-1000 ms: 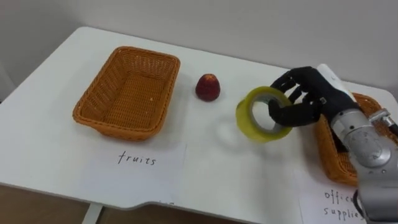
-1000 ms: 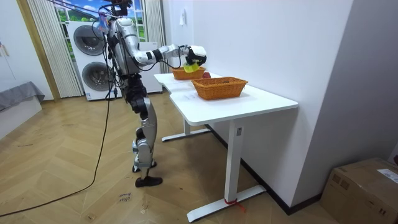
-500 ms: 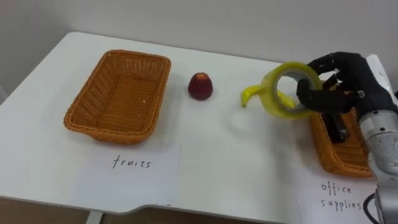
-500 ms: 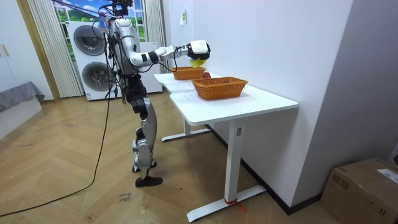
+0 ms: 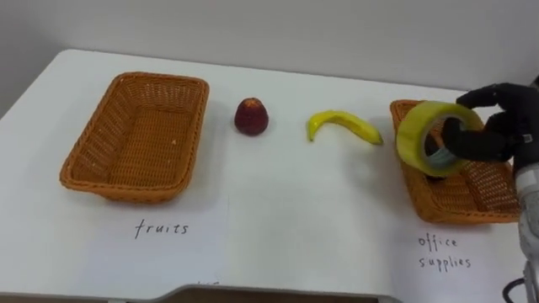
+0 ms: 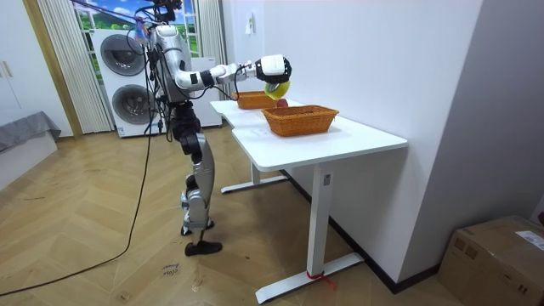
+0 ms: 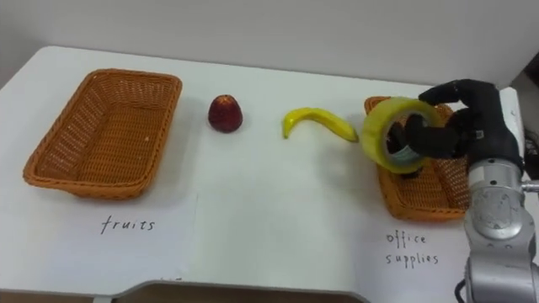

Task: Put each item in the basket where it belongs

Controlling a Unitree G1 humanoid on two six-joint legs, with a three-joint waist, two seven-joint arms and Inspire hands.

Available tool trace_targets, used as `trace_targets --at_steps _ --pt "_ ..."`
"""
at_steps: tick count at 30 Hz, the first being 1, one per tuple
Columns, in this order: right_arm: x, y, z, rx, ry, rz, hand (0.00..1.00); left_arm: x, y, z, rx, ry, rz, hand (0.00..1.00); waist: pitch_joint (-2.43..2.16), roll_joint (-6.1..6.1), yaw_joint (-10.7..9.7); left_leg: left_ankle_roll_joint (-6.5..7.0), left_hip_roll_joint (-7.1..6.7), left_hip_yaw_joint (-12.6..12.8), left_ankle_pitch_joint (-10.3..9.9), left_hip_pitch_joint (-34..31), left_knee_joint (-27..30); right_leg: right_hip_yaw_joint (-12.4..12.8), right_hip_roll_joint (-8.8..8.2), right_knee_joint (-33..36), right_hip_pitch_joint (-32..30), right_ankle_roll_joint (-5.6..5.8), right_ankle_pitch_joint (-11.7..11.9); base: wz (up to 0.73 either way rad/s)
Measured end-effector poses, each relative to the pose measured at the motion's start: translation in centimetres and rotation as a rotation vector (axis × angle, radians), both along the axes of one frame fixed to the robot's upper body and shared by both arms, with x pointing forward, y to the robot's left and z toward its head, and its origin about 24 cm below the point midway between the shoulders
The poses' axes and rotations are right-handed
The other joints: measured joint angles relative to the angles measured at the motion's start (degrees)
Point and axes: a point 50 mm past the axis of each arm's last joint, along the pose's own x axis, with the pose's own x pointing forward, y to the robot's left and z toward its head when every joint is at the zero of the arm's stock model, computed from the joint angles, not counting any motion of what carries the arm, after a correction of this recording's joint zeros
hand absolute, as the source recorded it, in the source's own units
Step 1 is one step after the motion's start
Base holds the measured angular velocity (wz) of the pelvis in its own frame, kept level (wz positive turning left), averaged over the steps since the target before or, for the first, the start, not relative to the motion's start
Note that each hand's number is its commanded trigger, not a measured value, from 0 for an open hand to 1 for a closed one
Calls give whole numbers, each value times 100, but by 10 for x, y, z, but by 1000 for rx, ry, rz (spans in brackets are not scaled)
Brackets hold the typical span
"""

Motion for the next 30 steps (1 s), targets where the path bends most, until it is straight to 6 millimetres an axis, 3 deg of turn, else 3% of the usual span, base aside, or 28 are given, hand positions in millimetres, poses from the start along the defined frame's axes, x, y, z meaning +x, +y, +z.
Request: trace_targets --at_steps 4,15,22,23,24,25,26,27,29,30 --pt "-1 -3 -7 20 25 -12 100 1 1 1 4 -11 -5 0 -3 -21 -91 0 2 30 0 16 -30 31 4 0 -16 0 0 -5" --pt "-13 -7 -19 34 71 -26 100 2 9 3 27 -17 -17 0 -21 -82 -93 1 22 148 -2 100 -65 131 24 14 -5 0 1 -5" --pt "-15 -11 -19 18 84 -29 99 0 10 4 28 -12 -16 0 -9 -62 -75 2 22 148 -4 98 -70 138 23 24 -4 0 1 0" --pt "-15 -11 -19 18 84 -29 82 0 10 4 28 -12 -16 0 -9 -61 -76 2 22 149 -4 98 -69 139 23 23 -4 0 1 0" --pt "-15 -11 -19 16 84 -29 71 0 10 4 28 -11 -16 0 -8 -60 -68 2 22 155 -4 99 -68 150 24 21 -5 0 1 0" --pt "-15 -11 -19 14 85 -29 68 -1 10 4 28 -11 -15 0 -8 -60 -65 2 22 158 -4 101 -68 153 24 21 -7 0 1 0" --pt "-15 -11 -19 13 85 -29 51 -1 10 4 28 -11 -15 0 -8 -63 -64 2 22 157 -4 103 -68 153 24 20 -8 0 1 0" --pt "-15 -12 -19 11 86 -30 19 -1 10 4 29 -11 -16 0 -5 -68 -62 2 22 157 -4 106 -67 153 24 16 -14 0 1 0" --pt "-16 -14 -19 7 93 -33 1 -1 11 4 31 -10 -16 0 -5 -80 -55 2 22 157 -4 115 -60 153 24 11 -25 0 1 0" --pt "-16 -15 -20 2 98 -37 0 -1 11 4 32 -10 -16 0 -5 -88 -47 2 22 157 -4 132 -62 153 24 9 -22 1 0 0"
